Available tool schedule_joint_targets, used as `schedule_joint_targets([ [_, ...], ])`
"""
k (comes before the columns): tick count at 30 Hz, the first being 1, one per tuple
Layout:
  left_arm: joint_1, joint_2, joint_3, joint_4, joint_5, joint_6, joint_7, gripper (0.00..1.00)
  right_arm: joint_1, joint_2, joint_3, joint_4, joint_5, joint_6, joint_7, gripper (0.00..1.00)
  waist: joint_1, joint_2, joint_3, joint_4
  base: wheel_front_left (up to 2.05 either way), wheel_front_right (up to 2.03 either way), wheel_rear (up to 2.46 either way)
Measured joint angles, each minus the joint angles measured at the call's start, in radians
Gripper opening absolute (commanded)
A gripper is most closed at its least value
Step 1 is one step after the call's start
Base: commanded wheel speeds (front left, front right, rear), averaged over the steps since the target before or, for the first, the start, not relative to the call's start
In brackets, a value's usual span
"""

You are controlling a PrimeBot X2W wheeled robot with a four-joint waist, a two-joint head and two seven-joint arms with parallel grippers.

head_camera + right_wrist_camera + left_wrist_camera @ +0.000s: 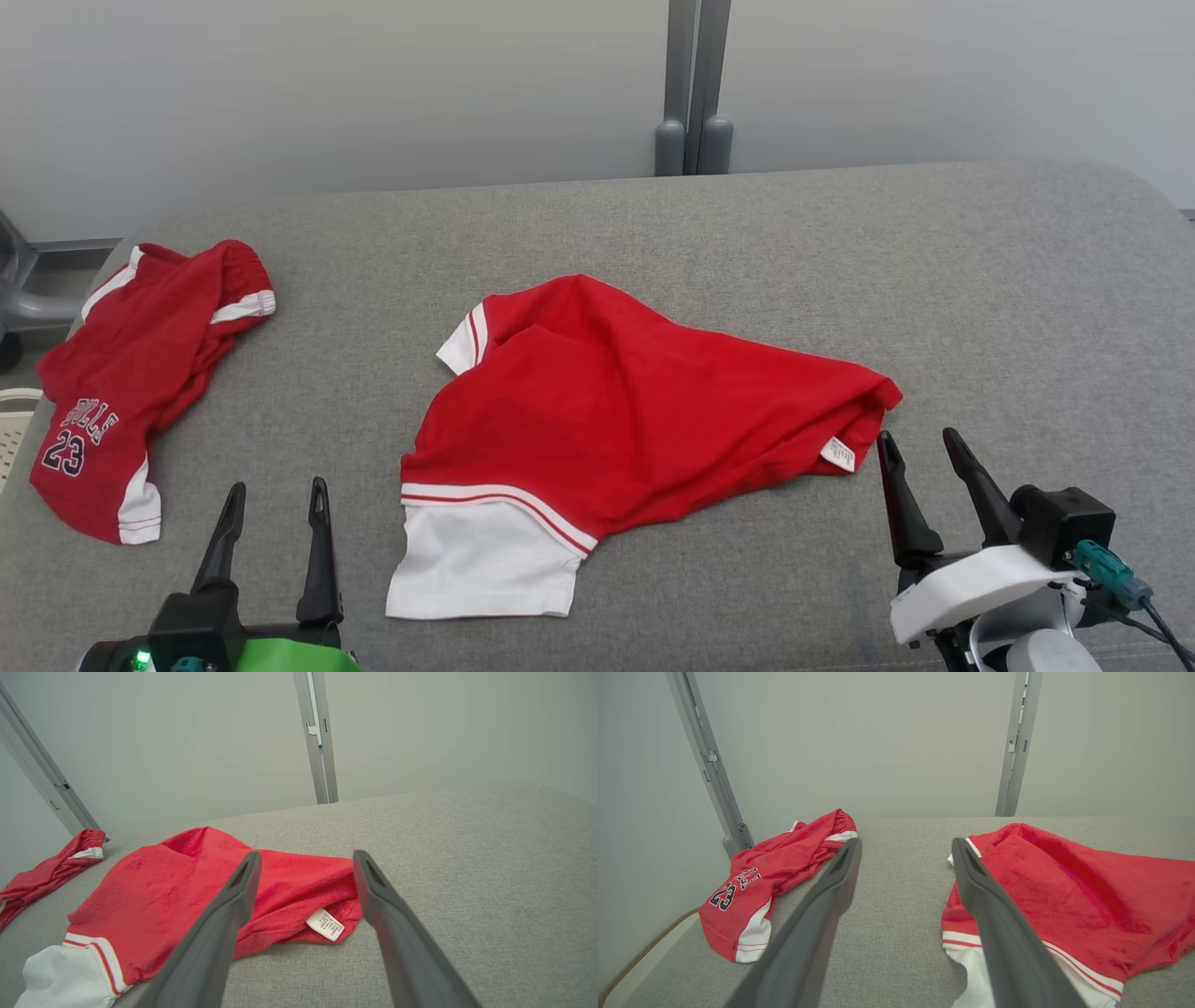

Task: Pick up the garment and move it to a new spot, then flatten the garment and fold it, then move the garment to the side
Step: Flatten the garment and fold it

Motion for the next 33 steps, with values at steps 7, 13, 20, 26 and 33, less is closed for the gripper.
schedule_joint_targets([
  [7, -0.005, -0.001, 0.000, 0.003, 0.000, -0.002, 0.000, 1.00, -0.001, -0.002, 0.001, 0.000, 0.000, 0.000, 0.000, 1.00, 0.0000, -0.0001, 0.002, 0.000, 0.00, 0.00, 0.00],
  [13, -0.005, -0.001, 0.002, 0.006, 0.000, -0.006, 0.000, 1.00, -0.002, -0.002, 0.006, 0.001, 0.001, 0.000, -0.004, 1.00, 0.0000, 0.0000, 0.003, -0.003, 0.00, 0.00, 0.00],
  [20, -0.008, -0.001, 0.002, 0.011, 0.003, -0.010, 0.000, 1.00, -0.002, -0.002, 0.009, 0.002, 0.001, 0.000, -0.006, 1.00, 0.0000, 0.0000, 0.002, -0.003, 0.00, 0.00, 0.00],
  [26, -0.009, -0.001, 0.002, 0.014, 0.004, -0.012, 0.000, 1.00, -0.003, -0.003, 0.010, 0.002, 0.001, 0.000, -0.006, 1.00, 0.0000, 0.0000, 0.002, -0.001, 0.00, 0.00, 0.00],
  [33, -0.009, -0.001, 0.001, 0.016, 0.005, -0.012, 0.000, 1.00, -0.003, -0.003, 0.013, 0.001, 0.001, 0.000, -0.006, 1.00, 0.0000, 0.0000, 0.000, 0.000, 0.00, 0.00, 0.00],
])
